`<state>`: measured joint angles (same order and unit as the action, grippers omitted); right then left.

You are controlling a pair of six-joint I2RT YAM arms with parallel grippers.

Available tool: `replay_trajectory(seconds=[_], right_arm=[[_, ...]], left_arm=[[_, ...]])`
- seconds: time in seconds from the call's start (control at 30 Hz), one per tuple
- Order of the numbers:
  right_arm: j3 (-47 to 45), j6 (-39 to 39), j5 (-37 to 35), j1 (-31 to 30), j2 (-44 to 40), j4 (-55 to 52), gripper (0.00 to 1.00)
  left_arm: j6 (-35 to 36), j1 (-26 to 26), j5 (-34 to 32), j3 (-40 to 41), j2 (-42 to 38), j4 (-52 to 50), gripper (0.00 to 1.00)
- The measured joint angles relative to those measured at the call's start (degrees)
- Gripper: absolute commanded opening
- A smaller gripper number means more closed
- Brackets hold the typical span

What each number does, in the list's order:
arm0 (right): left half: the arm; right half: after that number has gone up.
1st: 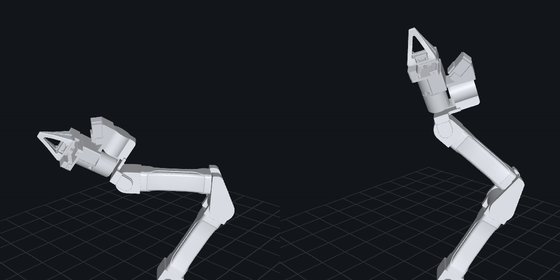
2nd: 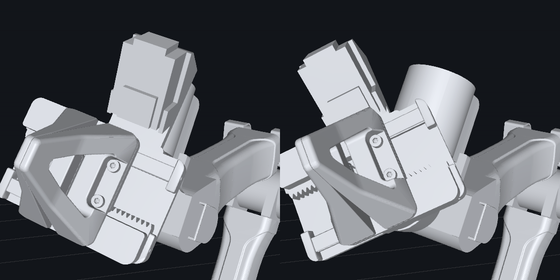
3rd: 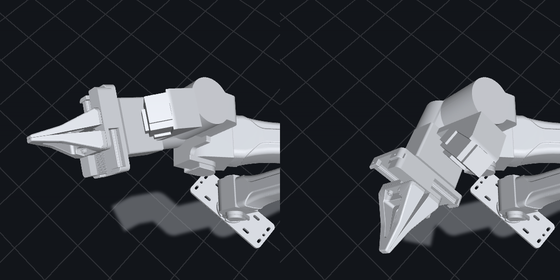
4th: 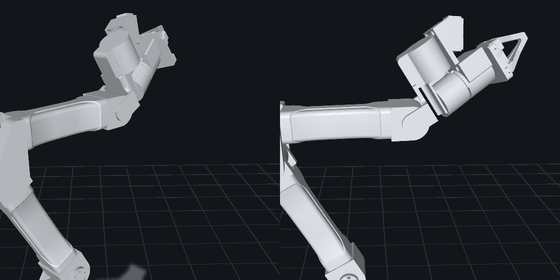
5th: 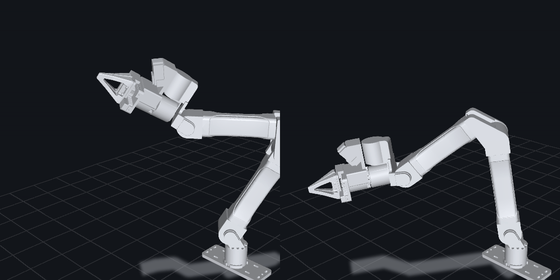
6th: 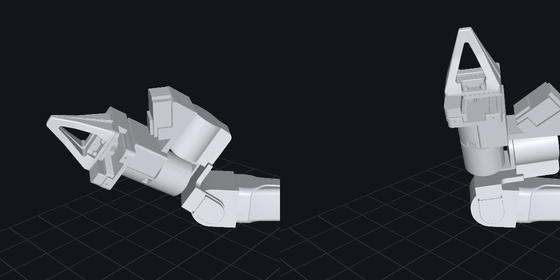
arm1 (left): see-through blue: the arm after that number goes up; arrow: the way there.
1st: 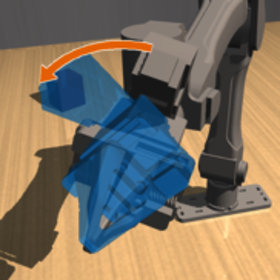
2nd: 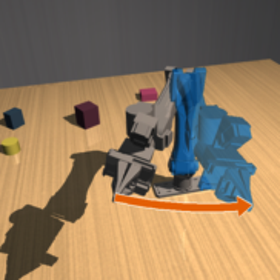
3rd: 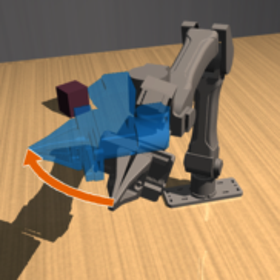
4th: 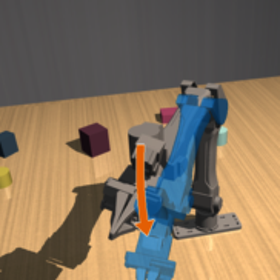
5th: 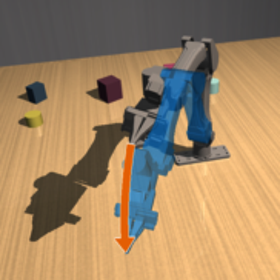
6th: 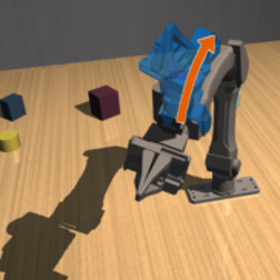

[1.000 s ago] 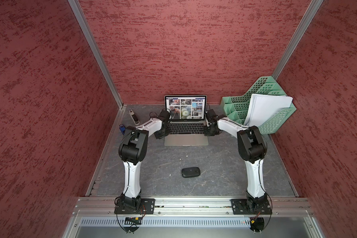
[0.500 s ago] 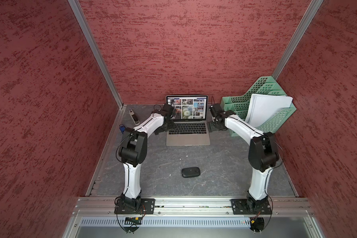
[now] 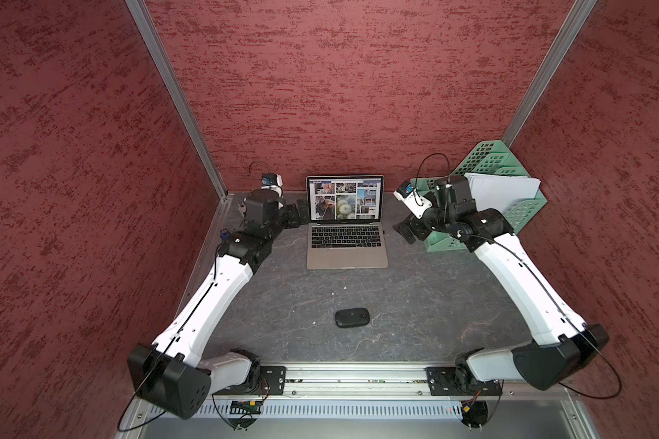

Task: Remove the wireless mouse receiver from the laptop
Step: Move the laptop to the center of the board, then take out the USB plug from the USB port.

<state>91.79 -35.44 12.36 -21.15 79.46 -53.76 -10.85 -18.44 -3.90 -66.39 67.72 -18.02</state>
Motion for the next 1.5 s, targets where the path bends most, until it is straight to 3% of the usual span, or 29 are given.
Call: replay_trajectory(seconds=[0.1,0.2,0.37,0.47,0.6,0.8,1.13,1.5], right_arm=[[4.24,-9.07,6.51,0.42,1.86,-6.84,0.98],[10.38,-15.85,9.25,1.42,8.96,-12.26,0.97],[18.38,-23.78,7.23,3.80,27.50,-18.23,0.95],[22.27,-27.41,6.78,6.14,37.75,-20.39,0.93],[29.49,-31.65,6.93,8.50,46.56,-21.90,0.92],[43.21,-36.89,6.62,10.05,56.15,-23.06,0.88],[45.66,-43.30,4.46,10.05,66.77,-22.40,0.77],[46.31,-47.01,3.91,10.05,68.43,-15.30,0.74]], left_arm=[[4.33,0.46,5.40,3.72,-1.73,4.04,1.00],[7.50,1.20,8.13,3.50,0.66,5.29,1.00],[6.82,6.21,10.27,0.83,9.81,6.16,1.00],[5.77,8.76,10.56,4.92,12.90,12.68,1.00],[7.02,9.16,13.07,13.88,13.94,24.48,1.00],[11.78,10.49,22.84,10.12,22.21,29.31,1.00],[14.84,12.33,36.33,6.58,28.98,32.44,1.00],[12.98,12.39,35.91,7.89,31.34,36.85,1.00]])
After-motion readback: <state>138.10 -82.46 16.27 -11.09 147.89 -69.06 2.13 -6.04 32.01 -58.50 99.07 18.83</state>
